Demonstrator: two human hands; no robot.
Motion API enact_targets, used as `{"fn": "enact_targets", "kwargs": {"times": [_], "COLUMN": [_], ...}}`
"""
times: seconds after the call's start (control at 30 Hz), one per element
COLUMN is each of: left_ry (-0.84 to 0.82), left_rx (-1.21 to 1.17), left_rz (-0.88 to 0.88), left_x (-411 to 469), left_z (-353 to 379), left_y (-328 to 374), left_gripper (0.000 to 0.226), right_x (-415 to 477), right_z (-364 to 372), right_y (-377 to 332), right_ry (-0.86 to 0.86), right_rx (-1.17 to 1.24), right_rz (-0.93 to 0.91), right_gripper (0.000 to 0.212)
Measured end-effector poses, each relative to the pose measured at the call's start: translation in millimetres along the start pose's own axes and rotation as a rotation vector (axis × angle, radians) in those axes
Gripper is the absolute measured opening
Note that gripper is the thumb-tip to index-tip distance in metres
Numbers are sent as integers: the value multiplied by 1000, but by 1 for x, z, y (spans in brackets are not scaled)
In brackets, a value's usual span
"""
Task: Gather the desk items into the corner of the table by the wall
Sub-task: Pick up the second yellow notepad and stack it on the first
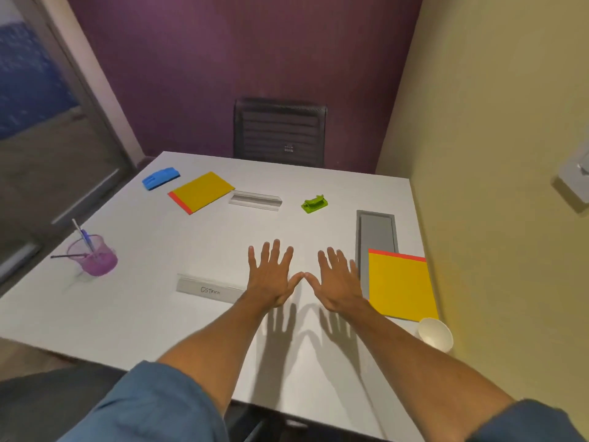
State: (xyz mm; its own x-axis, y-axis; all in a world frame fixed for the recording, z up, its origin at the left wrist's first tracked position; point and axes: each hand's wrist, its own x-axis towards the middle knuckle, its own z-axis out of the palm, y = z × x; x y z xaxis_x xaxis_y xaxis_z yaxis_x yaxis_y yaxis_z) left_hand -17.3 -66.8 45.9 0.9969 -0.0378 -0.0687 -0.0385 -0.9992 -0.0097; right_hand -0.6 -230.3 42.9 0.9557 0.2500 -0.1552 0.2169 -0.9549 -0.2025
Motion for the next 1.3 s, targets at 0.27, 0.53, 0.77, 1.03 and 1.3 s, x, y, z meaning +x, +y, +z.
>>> {"fn": "enact_targets", "kwargs": {"times": [0.27,0.53,0.77,1.03,1.3], "left_ry": [43,110,155,83,21], "left_rx": [26,12,-10,-40,-51], "left_rz": [-165,-285,-429,-545,-537], "left_x": [-98,-215,-287,-314,-273], "left_z": [-34,-59,-68,-67,-47], "left_y": [-134,-270,-374,-459,-555], "left_gripper": [74,77,77,76,79], "right_x": [-43,-98,-110,-86,-23], "right_z": [-1,-2,19,52,77], "right_y": [-155,-320,-437,-532,-606], "right_ry": [76,108,111,86,72], "right_rx": [29,-1,-17,-20,-57], "right_rz": [-172,-292,-379,-494,-468], "right_gripper": [69,71,76,80,79]}}
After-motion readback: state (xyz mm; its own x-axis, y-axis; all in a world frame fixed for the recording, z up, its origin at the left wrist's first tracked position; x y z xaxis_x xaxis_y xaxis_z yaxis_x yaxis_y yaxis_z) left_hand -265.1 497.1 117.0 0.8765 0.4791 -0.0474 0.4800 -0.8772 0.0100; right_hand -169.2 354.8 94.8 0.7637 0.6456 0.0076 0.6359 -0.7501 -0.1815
